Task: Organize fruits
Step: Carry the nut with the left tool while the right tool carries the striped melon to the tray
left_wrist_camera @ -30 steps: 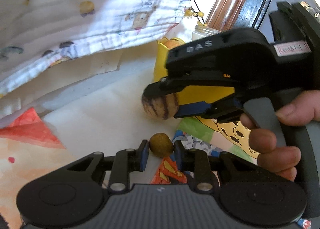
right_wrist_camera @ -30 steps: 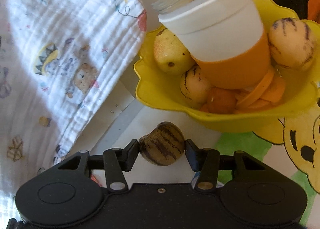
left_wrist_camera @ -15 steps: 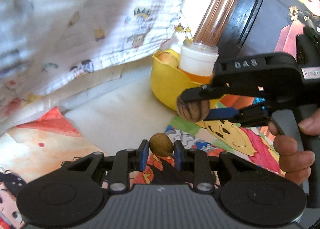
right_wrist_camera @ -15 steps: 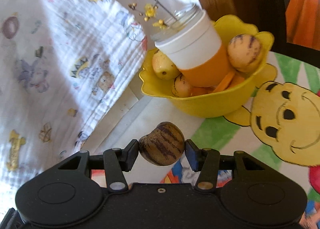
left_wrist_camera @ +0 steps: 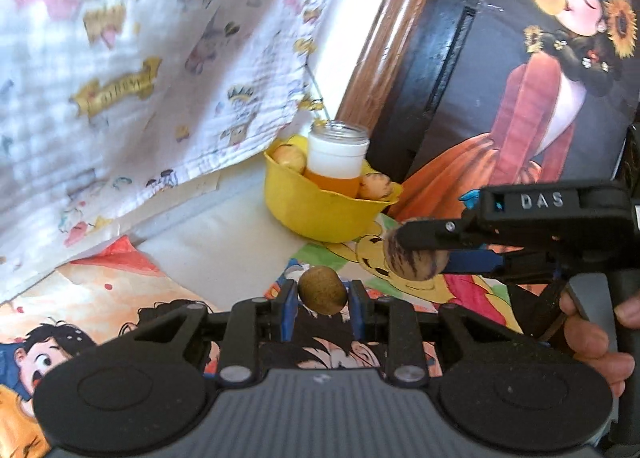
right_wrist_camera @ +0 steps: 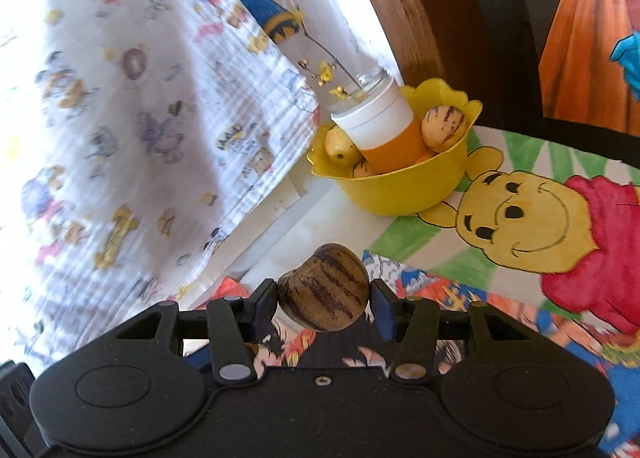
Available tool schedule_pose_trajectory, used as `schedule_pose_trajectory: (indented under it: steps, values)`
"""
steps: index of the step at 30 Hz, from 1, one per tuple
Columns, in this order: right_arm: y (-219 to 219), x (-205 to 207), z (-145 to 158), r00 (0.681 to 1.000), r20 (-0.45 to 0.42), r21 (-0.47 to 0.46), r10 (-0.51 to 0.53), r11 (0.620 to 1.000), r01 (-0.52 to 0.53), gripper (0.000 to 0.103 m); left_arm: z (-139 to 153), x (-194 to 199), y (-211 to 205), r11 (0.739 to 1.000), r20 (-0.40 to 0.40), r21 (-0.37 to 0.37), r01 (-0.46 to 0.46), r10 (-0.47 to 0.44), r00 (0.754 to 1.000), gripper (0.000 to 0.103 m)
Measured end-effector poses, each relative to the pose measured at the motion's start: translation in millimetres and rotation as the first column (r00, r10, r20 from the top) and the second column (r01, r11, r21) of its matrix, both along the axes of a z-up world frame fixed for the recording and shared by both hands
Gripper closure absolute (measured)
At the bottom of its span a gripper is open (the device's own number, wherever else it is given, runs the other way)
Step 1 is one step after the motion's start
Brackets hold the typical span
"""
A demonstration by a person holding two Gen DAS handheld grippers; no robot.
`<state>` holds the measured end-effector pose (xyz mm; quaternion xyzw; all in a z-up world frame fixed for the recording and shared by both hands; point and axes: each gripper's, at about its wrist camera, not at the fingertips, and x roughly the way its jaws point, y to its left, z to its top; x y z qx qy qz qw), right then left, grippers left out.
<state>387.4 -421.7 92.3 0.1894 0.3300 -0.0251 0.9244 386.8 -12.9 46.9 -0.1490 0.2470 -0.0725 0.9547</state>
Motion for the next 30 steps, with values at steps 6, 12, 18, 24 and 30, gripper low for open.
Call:
schedule_pose_trajectory:
  steps: [6, 12, 18, 24, 30]
  values:
    - [12.2, -55.2, 7.9, 0.999, 0.036, -0.036, 0.012, 0.999, -0.011, 0.05, 16.3, -36.2, -9.8, 1.0, 0.031, -0.004, 0.022, -0.022, 0.999, 0.073]
    - [22.6, -100.7, 12.7, 0.998, 0.056, -0.043, 0.013, 0.999, -0.011, 0.05, 28.9, -74.3, -20.0, 0.999, 0.056, -0.001, 0.041, -0.041, 0.998, 0.073]
    - [30.7, -142.5, 20.7, 0.996, 0.09, -0.07, -0.005, 0.997, 0.011, 0.05, 36.1, -106.8, -28.4, 0.998, 0.079, 0.014, 0.06, -0.061, 0.995, 0.073]
    - [35.4, -177.8, 21.7, 0.993, 0.113, -0.092, -0.024, 0.995, 0.035, 0.05, 37.6, -134.0, -34.9, 0.997, 0.09, 0.015, 0.075, -0.076, 0.993, 0.073]
    - [40.1, -208.8, 15.5, 0.99, 0.138, -0.122, -0.028, 0.991, 0.045, 0.05, 33.4, -157.3, -43.3, 0.994, 0.104, 0.029, 0.101, -0.103, 0.989, 0.073]
